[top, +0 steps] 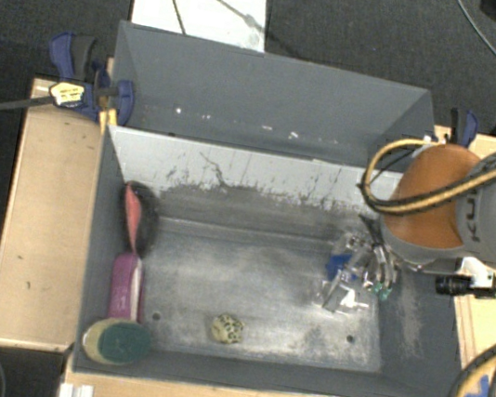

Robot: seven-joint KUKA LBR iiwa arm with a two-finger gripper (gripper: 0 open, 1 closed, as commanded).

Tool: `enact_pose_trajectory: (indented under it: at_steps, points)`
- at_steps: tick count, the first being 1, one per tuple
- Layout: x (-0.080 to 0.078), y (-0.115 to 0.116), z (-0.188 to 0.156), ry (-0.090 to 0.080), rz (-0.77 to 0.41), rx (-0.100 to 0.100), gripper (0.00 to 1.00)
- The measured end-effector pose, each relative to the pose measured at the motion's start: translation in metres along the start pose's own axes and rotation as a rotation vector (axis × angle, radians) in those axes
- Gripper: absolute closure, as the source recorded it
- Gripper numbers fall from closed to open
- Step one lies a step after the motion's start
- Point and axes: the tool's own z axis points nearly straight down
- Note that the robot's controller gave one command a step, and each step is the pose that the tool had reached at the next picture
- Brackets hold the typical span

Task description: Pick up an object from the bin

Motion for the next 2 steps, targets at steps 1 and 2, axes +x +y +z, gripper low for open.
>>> enact_pose_trajectory:
  at_steps: [1, 2]
  points:
    - [-0.0111, -0.0020, -0.0002, 0.002, 0.010, -0.002, 0.00]
    - [-0.0124, -0.0034, -0.0002, -0.005, 0.009, 0.000, 1.00]
